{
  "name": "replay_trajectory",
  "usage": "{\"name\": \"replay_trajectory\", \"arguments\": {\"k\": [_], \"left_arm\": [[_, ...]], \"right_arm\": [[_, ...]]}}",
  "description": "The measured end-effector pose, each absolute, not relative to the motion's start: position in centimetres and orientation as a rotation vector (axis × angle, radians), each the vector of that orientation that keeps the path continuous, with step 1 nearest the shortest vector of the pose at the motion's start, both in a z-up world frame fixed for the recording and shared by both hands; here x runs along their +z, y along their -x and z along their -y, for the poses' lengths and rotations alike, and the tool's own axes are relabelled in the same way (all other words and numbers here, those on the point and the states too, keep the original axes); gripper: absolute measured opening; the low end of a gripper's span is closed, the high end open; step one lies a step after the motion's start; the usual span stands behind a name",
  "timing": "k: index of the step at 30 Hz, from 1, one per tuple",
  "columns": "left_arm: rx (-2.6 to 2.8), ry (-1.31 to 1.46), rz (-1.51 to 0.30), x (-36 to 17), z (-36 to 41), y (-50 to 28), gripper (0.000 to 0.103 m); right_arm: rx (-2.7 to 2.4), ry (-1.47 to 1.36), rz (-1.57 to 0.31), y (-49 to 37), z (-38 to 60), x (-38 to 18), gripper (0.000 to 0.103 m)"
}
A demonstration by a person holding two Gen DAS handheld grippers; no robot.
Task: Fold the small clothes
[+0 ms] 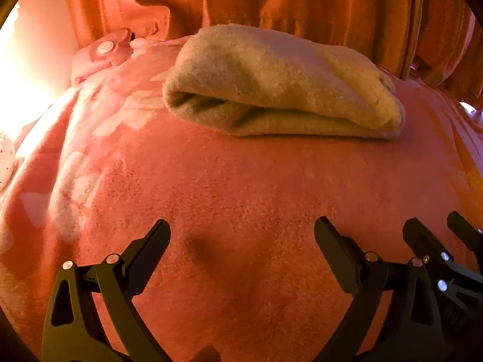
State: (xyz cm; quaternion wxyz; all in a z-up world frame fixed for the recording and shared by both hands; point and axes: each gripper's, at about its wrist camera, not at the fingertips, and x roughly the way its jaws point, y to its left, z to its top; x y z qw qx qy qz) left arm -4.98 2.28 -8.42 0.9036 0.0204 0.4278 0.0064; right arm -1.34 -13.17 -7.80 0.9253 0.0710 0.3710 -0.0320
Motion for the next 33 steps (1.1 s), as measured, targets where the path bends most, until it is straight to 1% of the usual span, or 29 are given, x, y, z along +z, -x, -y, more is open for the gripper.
{"name": "replay_trajectory", "arguments": {"k": [4,9,13,18,19,27,31,33], "left_arm": [[0.026,-0.045,-0.887,-8.29,-2.52,4.67,0.094],[0.012,-0.008,-0.933,-9.04,-3.23,3.99,0.094],[0.012,-0.034,-0.922,-9.03,-3.01,4.06,0.094],[0.012,-0.031,-0.921,-8.94,-2.96,4.16,0.097],[0.022,-0.034,-0.915,-8.91,-3.02,4.21,0.098],[0.019,-0.036,-0.912,-9.04,-3.2,4.22,0.098],[0.034,-0.046,-0.903,-8.68,-2.96,4.29,0.095],[0.032,-0.052,-0.913,-8.42,-2.79,4.24,0.094]], "right_arm": [[-0.072,-0.143,-0.763,1.31,13.01,-7.82,0.087],[-0.072,-0.143,-0.779,1.15,12.98,-8.21,0.087],[-0.078,-0.136,-0.78,1.2,12.91,-8.33,0.087],[-0.077,-0.142,-0.778,1.2,13.11,-8.32,0.087],[-0.076,-0.144,-0.779,1.16,13.19,-8.35,0.087],[-0.083,-0.146,-0.782,1.19,13.17,-8.5,0.087],[-0.091,-0.144,-0.778,1.31,13.13,-8.3,0.087],[-0.094,-0.141,-0.778,1.27,13.25,-8.13,0.087]]}}
